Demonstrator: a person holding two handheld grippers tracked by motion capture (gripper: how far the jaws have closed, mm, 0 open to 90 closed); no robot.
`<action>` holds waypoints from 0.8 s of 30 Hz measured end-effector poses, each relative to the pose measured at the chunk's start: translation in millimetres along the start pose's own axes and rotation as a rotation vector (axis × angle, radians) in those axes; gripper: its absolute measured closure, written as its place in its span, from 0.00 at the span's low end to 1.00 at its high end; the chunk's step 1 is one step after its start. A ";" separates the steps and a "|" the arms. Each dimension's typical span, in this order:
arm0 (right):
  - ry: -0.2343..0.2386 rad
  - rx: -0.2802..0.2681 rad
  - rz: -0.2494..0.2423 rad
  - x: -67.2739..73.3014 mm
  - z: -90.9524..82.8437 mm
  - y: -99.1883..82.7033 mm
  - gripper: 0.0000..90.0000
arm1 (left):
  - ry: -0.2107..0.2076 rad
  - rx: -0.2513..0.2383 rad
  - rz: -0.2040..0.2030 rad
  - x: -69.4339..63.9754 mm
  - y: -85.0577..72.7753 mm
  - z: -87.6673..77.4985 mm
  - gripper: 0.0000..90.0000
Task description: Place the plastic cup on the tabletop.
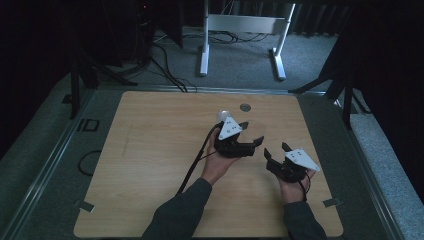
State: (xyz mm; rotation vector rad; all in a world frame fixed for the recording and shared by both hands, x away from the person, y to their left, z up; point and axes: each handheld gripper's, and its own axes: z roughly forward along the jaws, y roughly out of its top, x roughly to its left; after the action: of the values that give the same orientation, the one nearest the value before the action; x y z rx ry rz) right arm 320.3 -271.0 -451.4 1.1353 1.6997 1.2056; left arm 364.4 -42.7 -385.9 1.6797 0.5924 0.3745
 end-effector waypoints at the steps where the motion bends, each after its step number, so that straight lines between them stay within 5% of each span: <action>1: 0.001 -0.001 0.001 -0.2 0.0 0.0 0.33 | 0.000 0.000 0.000 0.0 -0.6 -0.2 0.31; 24: 0.000 0.002 0.005 0.5 0.6 -1.2 0.33 | 0.021 0.005 0.006 -0.3 -14.5 -1.4 0.31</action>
State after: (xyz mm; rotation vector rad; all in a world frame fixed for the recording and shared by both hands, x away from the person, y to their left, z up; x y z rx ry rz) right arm 320.4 -270.6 -452.7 1.1409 1.6993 1.2075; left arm 360.8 -40.1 -399.7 1.6841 0.6037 0.3956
